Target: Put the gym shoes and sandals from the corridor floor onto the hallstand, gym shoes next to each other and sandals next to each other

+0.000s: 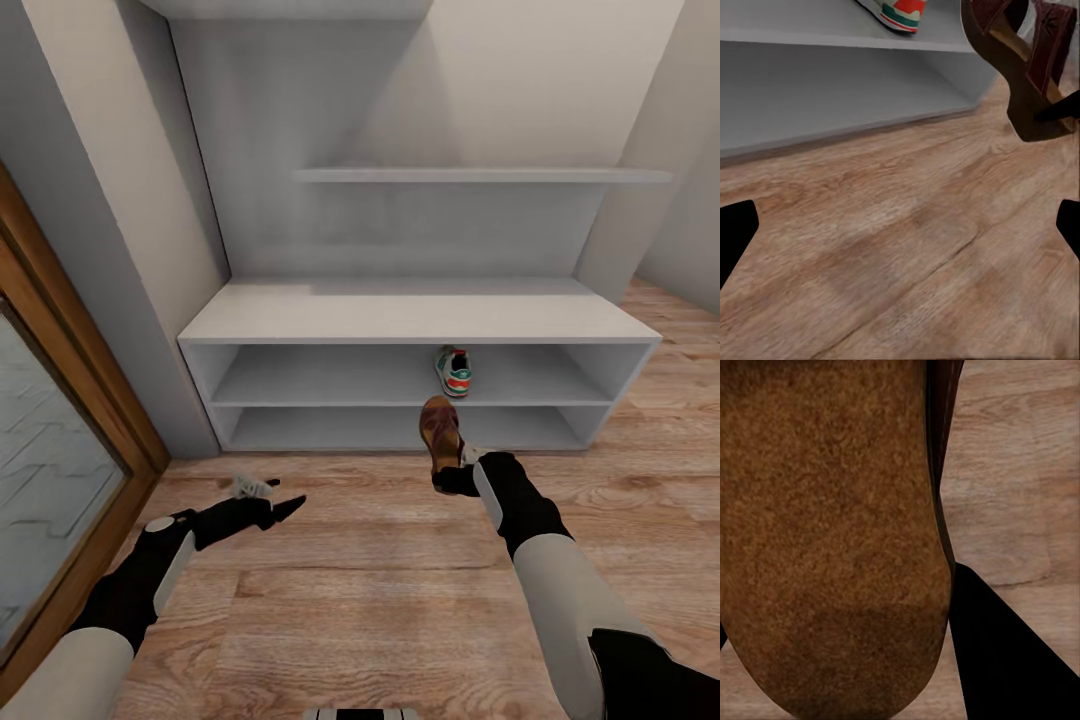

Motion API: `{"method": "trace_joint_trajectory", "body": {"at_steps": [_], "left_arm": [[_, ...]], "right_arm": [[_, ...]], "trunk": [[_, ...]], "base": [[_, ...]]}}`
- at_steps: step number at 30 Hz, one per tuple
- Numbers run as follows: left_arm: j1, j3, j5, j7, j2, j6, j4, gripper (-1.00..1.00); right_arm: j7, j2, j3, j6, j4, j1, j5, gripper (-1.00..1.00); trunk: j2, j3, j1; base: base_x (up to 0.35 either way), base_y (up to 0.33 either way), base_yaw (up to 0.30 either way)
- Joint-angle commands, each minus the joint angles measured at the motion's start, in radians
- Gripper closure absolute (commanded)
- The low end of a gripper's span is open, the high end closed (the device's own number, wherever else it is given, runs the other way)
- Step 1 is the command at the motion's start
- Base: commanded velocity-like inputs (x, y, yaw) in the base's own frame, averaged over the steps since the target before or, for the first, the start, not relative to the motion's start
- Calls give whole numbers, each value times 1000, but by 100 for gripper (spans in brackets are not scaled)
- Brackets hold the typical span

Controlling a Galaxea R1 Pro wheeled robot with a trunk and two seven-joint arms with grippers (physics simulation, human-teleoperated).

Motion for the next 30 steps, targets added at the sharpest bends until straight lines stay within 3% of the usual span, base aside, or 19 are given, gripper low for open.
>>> {"method": "trace_joint_trajectory", "body": {"at_steps": [1,3,4,7,25,29,30], "left_arm": [[0,1,8,-47,3,10,0,-100],[0,2,9,-106,34,7,6,-100],[0,2,12,-144,89,-4,31,-100],[-1,3,15,-192,126,-65,67,-100],[0,1,15,-219,129,-99,78,-100],[0,1,17,-219,105,-97,78,-100],[0,1,16,-219,85,-97,78,-100]], "right_arm": [[-2,1,-4,5,-1,0,1,100],[-3,1,-4,5,-1,0,1,100],[-3,1,-4,4,-1,0,0,100],[-6,1,-4,3,0,0,-1,100],[-8,1,-4,2,0,0,-1,100],[-8,1,-4,2,1,0,-1,100],[-8,1,-4,1,1,0,-1,100]], "trunk": [[0,-1,0],[0,-1,0],[0,-1,0],[0,-3,0],[0,-22,0],[0,-27,0],[0,-28,0]], "base": [[0,0,0],[0,0,0],[0,0,44],[0,0,124],[0,0,205],[0,0,210],[14,0,210]]}}
